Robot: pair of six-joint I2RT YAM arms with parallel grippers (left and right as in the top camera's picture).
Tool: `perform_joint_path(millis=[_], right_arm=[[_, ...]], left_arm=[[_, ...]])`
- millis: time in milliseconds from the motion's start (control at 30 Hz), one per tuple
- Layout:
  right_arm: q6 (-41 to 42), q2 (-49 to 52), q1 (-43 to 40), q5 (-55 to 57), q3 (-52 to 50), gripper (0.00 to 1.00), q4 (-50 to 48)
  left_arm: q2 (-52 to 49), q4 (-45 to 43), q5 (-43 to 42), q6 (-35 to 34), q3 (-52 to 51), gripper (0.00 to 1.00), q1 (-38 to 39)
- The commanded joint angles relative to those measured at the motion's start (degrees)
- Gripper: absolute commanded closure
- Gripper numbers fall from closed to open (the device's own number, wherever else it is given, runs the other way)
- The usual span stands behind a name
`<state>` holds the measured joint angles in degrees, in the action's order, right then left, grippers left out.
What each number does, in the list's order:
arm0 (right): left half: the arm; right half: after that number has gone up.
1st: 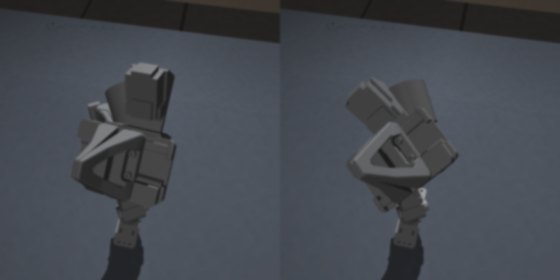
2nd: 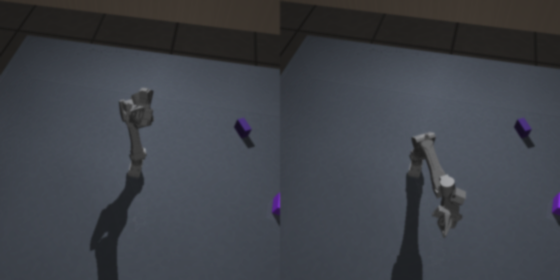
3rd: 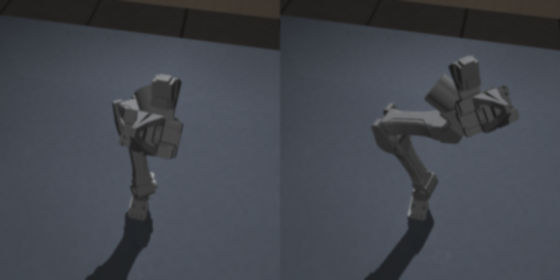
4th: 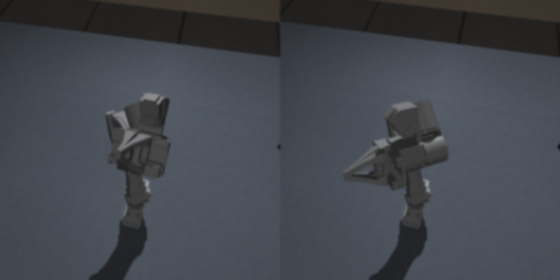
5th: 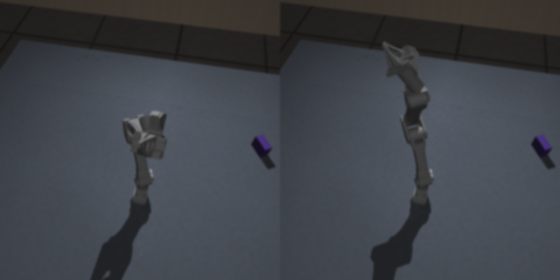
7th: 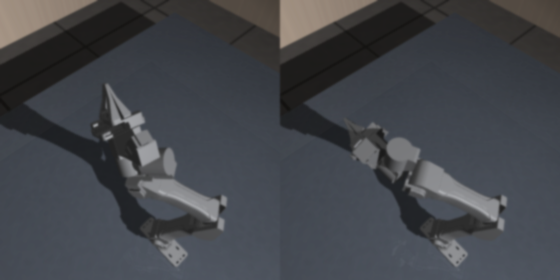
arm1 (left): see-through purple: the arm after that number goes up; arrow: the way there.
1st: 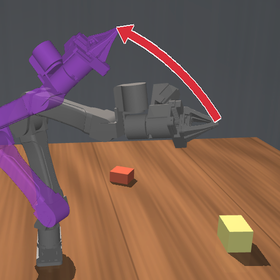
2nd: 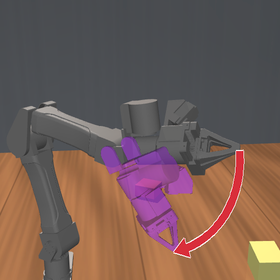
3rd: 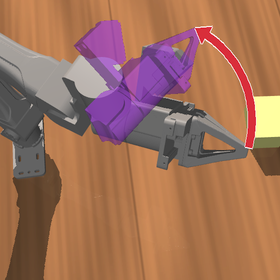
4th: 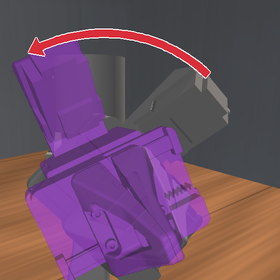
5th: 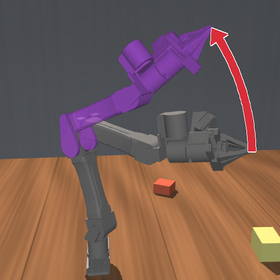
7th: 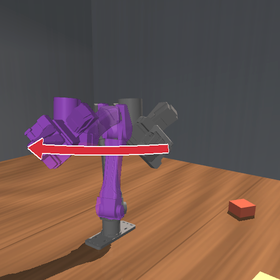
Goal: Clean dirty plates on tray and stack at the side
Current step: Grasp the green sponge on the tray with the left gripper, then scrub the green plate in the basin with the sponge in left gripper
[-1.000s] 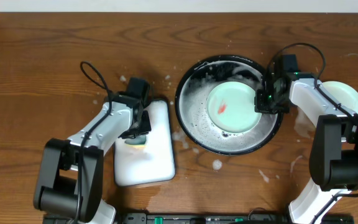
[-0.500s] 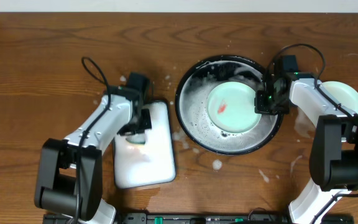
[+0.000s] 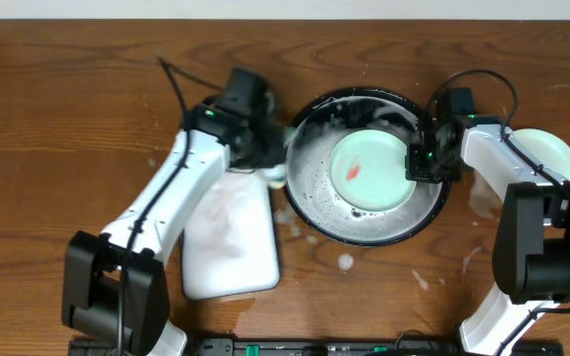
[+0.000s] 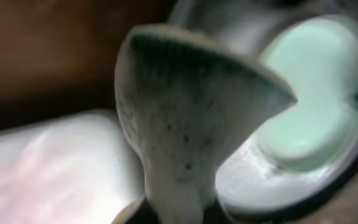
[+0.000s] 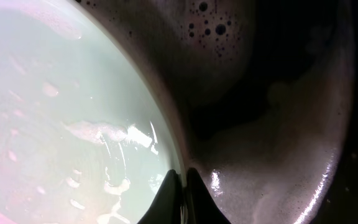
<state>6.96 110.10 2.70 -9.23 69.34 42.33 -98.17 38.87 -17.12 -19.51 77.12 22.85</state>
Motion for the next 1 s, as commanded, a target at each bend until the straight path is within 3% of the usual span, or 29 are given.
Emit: perform_joint_path(millis=[0, 267, 400, 600, 667, 800, 967], right_arm=[[-0.9, 0.9, 0.7, 0.1, -0.8, 0.99, 0.7], [-0.9, 0.9, 2.9, 0.1, -0.8, 0.99, 0.7], [-0.8, 0.9, 4.0, 0.2, -0.8, 0.99, 0.9], [-1.2, 0.9, 5.4, 0.2, -0.8, 0.99, 1.4], [-1.5, 0.9, 5.7, 0.3, -0.8, 0.99, 1.6], [-1.5, 0.9, 6.0, 0.4, -0.8, 0.99, 1.9], [-1.5, 0.9, 6.0, 1.4, -0.8, 0.99, 2.1]], left_arm=[[-1.4, -6.1, -4.6, -5.4, 1.8, 0.93, 4.8], [-14.1, -15.3, -5.6, -11.0, 4.2, 0.93, 14.0], [-19.6, -19.7, -9.1, -13.0, 5.3, 0.93, 15.2], [-26.5, -19.6, -7.6, -12.9, 5.3, 0.93, 15.3], [-27.3, -17.6, -3.5, -10.7, 5.3, 0.93, 15.2], [-26.7, -8.7, 15.8, -8.7, 6.2, 0.93, 15.3], [-26.7, -0.4, 33.1, -5.3, 9.8, 0.93, 15.6]])
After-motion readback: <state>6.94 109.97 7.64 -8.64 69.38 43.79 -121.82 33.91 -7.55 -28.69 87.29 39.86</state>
